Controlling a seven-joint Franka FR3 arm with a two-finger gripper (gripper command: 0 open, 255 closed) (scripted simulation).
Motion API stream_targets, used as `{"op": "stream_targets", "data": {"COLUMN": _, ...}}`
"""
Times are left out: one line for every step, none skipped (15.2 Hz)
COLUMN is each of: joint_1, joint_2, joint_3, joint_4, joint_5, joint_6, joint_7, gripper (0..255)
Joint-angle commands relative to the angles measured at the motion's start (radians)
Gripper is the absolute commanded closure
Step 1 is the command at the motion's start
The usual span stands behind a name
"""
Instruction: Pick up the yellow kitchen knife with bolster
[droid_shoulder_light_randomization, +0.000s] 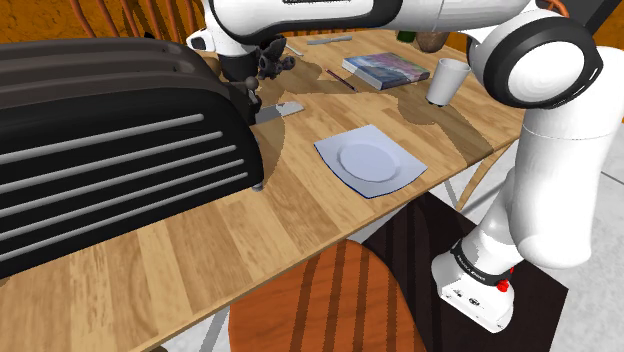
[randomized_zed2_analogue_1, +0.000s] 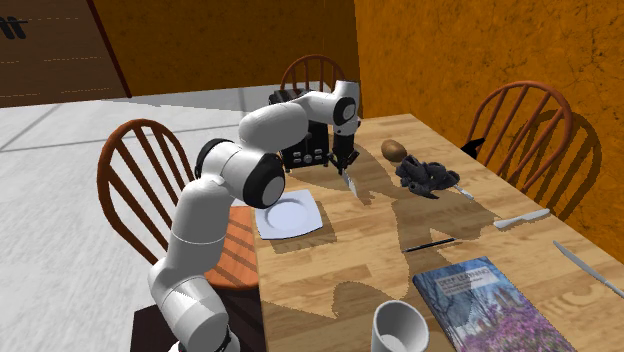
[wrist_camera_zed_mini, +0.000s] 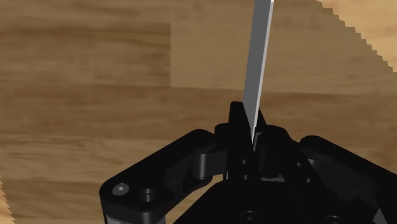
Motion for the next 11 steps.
{"op": "stream_targets", "data": {"joint_1": 0.000, "joint_2": 0.000, "joint_3": 0.000, "joint_4": 0.000, "joint_5": 0.000, "joint_6": 0.000, "joint_7": 0.000, "gripper": 255}}
{"op": "stream_targets", "data": {"joint_1": 0.000, "joint_2": 0.003, "joint_3": 0.000, "joint_4": 0.005, "joint_5": 0.000, "joint_6": -0.002, "joint_7": 0.000, "gripper": 255}}
{"op": "stream_targets", "data": {"joint_1": 0.001, "joint_2": 0.004, "joint_3": 0.000, "joint_4": 0.020, "joint_5": 0.000, "joint_6": -0.016, "joint_7": -0.001, "gripper": 255}}
{"op": "stream_targets", "data": {"joint_1": 0.002, "joint_2": 0.006, "joint_3": 0.000, "joint_4": 0.035, "joint_5": 0.000, "joint_6": -0.030, "joint_7": -0.002, "gripper": 255}}
{"op": "stream_targets", "data": {"joint_1": 0.003, "joint_2": 0.008, "joint_3": 0.000, "joint_4": 0.052, "joint_5": -0.001, "joint_6": -0.045, "joint_7": -0.003, "gripper": 255}}
{"op": "stream_targets", "data": {"joint_1": 0.004, "joint_2": 0.010, "joint_3": 0.000, "joint_4": 0.069, "joint_5": -0.001, "joint_6": -0.060, "joint_7": -0.004, "gripper": 255}}
{"op": "stream_targets", "data": {"joint_1": 0.005, "joint_2": 0.013, "joint_3": 0.000, "joint_4": 0.087, "joint_5": -0.001, "joint_6": -0.075, "joint_7": -0.005, "gripper": 255}}
{"op": "stream_targets", "data": {"joint_1": 0.006, "joint_2": 0.016, "joint_3": 0.000, "joint_4": 0.105, "joint_5": -0.001, "joint_6": -0.090, "joint_7": -0.006, "gripper": 255}}
{"op": "stream_targets", "data": {"joint_1": 0.008, "joint_2": 0.019, "joint_3": 0.000, "joint_4": 0.124, "joint_5": -0.002, "joint_6": -0.105, "joint_7": -0.007, "gripper": 255}}
{"op": "stream_targets", "data": {"joint_1": 0.009, "joint_2": 0.023, "joint_3": 0.000, "joint_4": 0.144, "joint_5": -0.002, "joint_6": -0.121, "joint_7": -0.008, "gripper": 255}}
{"op": "stream_targets", "data": {"joint_1": 0.010, "joint_2": 0.028, "joint_3": 0.000, "joint_4": 0.164, "joint_5": -0.003, "joint_6": -0.137, "joint_7": -0.008, "gripper": 255}}
